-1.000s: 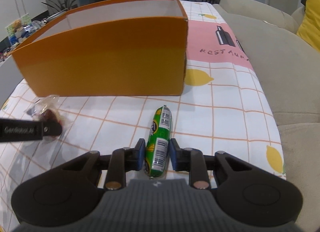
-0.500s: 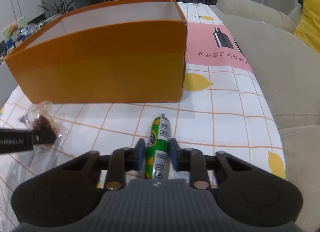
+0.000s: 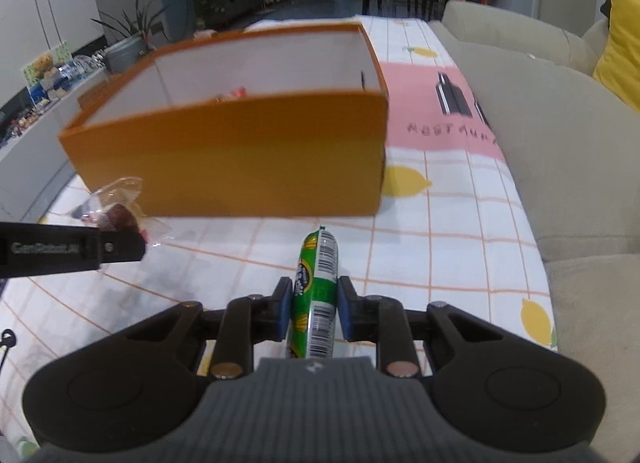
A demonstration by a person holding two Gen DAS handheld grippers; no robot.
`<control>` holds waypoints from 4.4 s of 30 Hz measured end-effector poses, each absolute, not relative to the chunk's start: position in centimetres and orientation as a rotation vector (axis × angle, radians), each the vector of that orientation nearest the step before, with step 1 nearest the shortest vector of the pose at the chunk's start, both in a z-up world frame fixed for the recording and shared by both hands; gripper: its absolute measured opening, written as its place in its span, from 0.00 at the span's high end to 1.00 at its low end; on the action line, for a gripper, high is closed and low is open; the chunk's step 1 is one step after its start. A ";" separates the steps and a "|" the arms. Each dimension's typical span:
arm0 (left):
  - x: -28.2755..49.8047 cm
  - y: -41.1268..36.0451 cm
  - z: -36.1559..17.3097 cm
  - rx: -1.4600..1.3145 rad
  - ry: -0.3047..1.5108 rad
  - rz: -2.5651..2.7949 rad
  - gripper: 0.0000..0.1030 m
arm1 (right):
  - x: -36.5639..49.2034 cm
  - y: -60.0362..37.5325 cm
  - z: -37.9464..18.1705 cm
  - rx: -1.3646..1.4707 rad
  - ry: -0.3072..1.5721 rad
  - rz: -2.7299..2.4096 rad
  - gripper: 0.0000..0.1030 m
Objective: Organize snacks
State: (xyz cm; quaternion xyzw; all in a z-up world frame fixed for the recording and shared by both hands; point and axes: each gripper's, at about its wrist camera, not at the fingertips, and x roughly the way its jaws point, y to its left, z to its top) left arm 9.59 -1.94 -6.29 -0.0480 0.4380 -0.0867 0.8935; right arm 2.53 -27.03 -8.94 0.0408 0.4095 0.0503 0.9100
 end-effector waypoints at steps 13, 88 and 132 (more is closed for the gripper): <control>10.9 -1.7 0.5 -0.048 0.788 -0.245 0.64 | 1.1 -26.3 -1.5 0.103 0.693 0.152 0.80; 20.1 -3.6 0.3 0.164 0.824 -0.206 0.42 | 16.0 -24.7 -0.7 -0.047 0.831 0.131 0.44; 4.3 -3.5 2.3 0.238 0.600 -0.074 0.16 | -3.6 -26.3 3.7 0.060 0.544 0.064 0.13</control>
